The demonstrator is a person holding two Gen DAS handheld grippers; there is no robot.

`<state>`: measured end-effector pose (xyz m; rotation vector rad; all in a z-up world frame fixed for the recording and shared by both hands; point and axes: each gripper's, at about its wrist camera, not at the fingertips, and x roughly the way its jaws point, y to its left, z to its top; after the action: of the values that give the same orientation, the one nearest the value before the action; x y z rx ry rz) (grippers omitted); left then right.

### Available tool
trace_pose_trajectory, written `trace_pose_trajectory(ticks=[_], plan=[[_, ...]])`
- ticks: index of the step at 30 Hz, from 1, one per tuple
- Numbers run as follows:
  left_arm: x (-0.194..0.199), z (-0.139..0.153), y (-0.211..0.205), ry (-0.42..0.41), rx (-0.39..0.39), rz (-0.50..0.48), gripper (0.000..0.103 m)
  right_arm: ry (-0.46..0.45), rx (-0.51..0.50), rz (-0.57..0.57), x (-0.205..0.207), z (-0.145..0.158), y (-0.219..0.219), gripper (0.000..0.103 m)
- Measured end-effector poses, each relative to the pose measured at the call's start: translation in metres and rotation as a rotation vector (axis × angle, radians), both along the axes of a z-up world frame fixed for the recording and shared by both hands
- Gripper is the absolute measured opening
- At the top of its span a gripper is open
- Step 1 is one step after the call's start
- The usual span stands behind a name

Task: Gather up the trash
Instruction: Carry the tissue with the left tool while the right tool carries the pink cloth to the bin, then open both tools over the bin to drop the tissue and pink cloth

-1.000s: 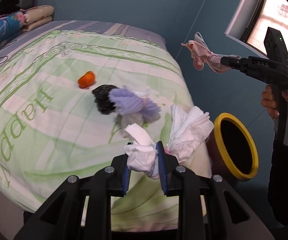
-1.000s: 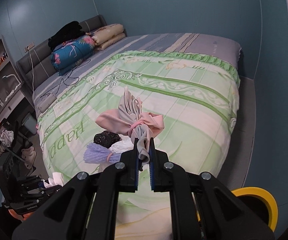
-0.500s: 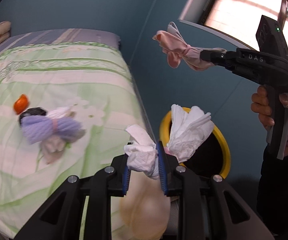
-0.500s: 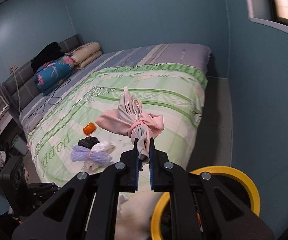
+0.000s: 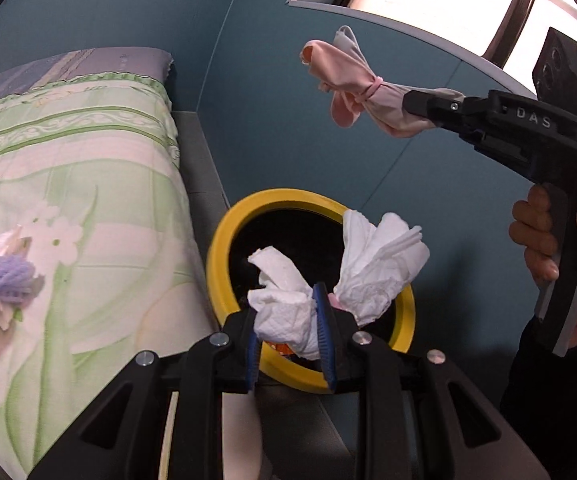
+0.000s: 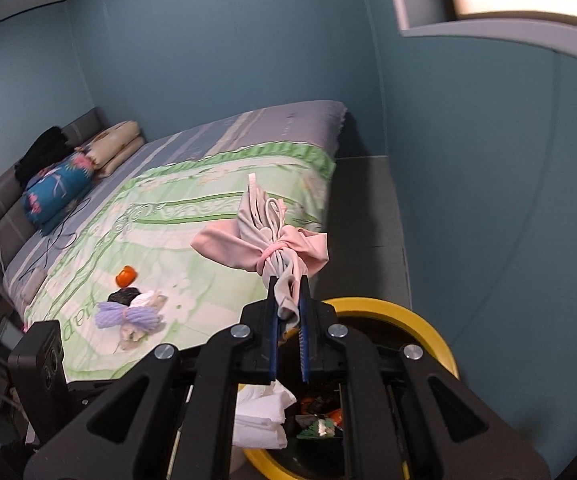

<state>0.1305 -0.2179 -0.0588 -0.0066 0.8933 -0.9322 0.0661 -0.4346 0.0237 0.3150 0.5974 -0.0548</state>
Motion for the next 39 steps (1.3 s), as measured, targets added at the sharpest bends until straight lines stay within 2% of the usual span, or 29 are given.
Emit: trace_pose_trajectory(ticks=[9,18,30,39], plan=[[-0.007,-0.027,-0.025,0.054,0.046,-0.028,0.022,0.012,-0.009,-0.060,-0.014,-0.014,-0.016,0.007],[0.002,-0.045,-0.054,0.062,0.103,-0.064,0.022,0.049,-0.025,-0.065,-0.009,-0.021,-0.021,0.007],[0.005,-0.053,-0.062,0.074,0.113,-0.070,0.023,0.089,-0.009,-0.068,0.001,-0.032,-0.027,0.008],[0.001,-0.053,-0.064,0.069,0.116,-0.068,0.023,0.083,-0.012,-0.072,0.002,-0.030,-0.030,0.008]])
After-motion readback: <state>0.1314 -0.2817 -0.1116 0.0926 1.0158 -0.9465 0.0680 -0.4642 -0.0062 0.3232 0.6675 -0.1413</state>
